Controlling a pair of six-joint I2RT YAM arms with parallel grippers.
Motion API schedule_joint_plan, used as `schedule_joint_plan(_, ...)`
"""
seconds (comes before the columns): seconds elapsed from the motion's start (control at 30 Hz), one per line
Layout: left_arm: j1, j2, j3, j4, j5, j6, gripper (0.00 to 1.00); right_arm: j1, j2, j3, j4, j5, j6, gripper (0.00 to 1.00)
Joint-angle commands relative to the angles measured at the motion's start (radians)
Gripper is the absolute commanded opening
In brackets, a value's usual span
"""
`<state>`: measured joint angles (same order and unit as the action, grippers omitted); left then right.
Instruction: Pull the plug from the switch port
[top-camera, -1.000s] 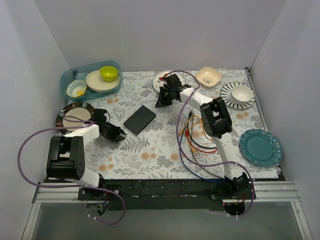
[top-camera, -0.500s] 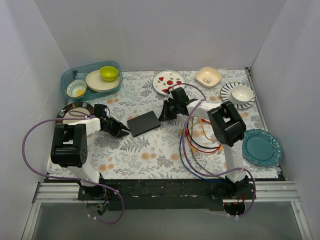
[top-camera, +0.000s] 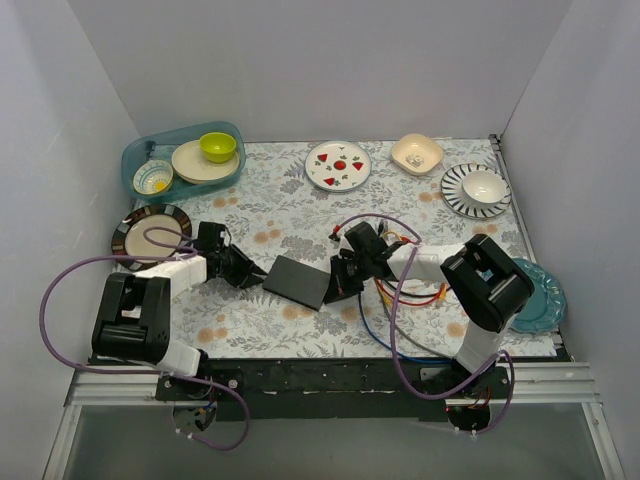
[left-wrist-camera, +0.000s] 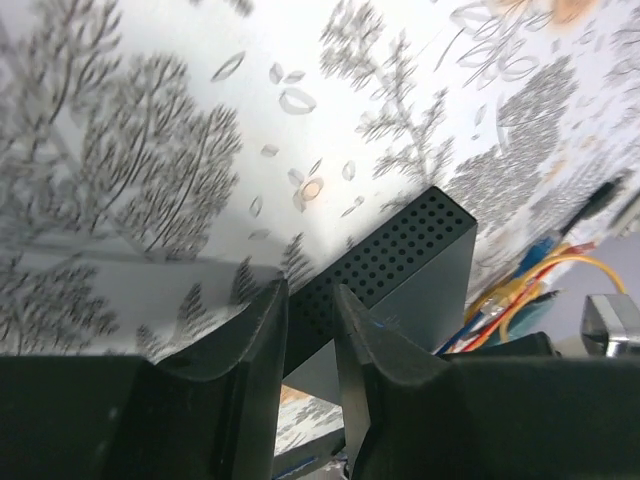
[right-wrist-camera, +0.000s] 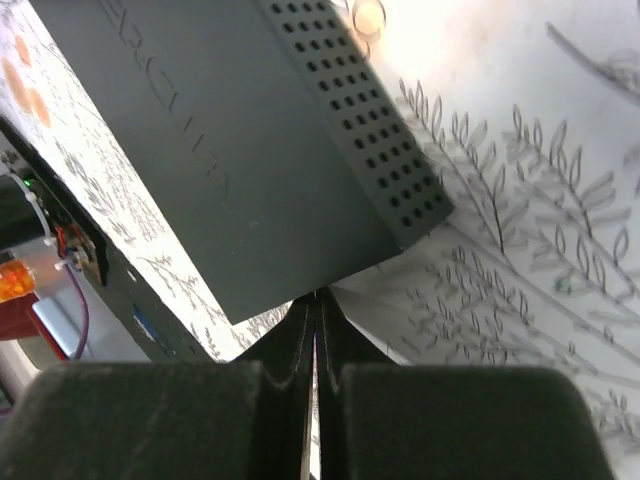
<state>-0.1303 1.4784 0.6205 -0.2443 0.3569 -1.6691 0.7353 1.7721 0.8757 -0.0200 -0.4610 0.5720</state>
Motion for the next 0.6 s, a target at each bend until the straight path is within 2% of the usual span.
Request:
schedule_joint_plan(0.0, -0.009, -0.084, 0.048, -0.187, -0.157, 0.023, 0.26, -0.011, -0.030, -0.026, -0.026, 0.088, -0.020, 0.01)
schedule_joint_plan(0.07, 0.001, -0.049, 0.096, -0.222, -0.219, 0.038, 0.26, -0.013, -0.019, 0.008, -0.061, 0.094, -0.027, 0.01)
schedule_joint_plan(0.13, 0.006, -0.020, 0.130, -0.199, -0.214, 0.048, 0.26, -0.014, -0.010, 0.012, -0.064, 0.096, -0.020, 0.01)
schedule_joint_plan(0.3, -0.002, 0.118, 0.154, -0.121, -0.055, 0.043, 0.25, -0.034, 0.026, 0.048, -0.092, 0.120, -0.030, 0.01)
schedule_joint_plan(0.57, -0.025, 0.039, -0.011, -0.021, 0.002, -0.004, 0.25, -0.102, 0.107, 0.163, -0.141, 0.136, -0.063, 0.01)
